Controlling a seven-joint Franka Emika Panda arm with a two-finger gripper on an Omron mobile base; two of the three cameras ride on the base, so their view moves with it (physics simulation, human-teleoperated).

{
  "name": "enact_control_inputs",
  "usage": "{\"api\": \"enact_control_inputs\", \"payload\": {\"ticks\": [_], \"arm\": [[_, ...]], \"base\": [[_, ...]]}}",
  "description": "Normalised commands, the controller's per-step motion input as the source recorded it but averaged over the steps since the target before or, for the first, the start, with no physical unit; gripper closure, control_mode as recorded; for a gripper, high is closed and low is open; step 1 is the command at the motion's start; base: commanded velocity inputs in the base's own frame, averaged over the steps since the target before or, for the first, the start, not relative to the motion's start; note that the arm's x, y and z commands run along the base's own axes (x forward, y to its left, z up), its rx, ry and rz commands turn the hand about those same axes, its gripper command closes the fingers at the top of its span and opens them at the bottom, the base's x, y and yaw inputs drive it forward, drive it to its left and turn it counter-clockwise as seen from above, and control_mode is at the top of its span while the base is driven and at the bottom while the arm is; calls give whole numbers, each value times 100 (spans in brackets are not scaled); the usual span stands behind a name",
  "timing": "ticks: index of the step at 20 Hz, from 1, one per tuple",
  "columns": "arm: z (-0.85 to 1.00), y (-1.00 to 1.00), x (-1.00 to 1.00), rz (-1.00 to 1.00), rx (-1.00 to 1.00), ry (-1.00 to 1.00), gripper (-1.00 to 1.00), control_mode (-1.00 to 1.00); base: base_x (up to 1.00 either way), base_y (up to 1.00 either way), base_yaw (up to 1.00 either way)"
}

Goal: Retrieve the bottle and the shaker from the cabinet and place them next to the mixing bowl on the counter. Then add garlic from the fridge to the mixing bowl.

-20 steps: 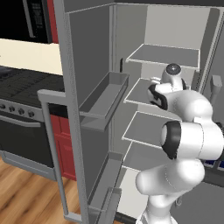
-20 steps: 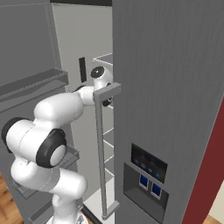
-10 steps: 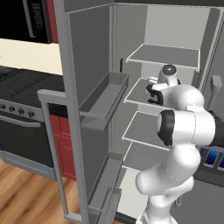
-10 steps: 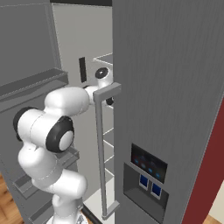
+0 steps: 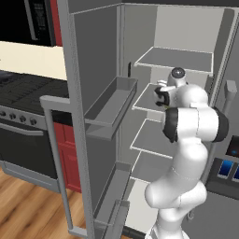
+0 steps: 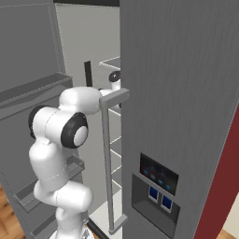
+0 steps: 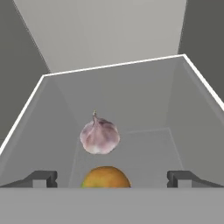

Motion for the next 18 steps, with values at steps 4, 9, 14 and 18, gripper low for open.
{"api": "enact_control_inputs", "payload": {"ticks": [4,9,14,18], "arm": [[-21,-20,36,0,0,2,-100,-100],[-23,-15,30,0,0,4,-100,-100],[-21,-1,20,0,0,3,-100,-100],[-25,0,27,0,0,3,-100,-100]], "base": [[0,0,0],[0,0,0],[0,0,0],[0,0,0]]}}
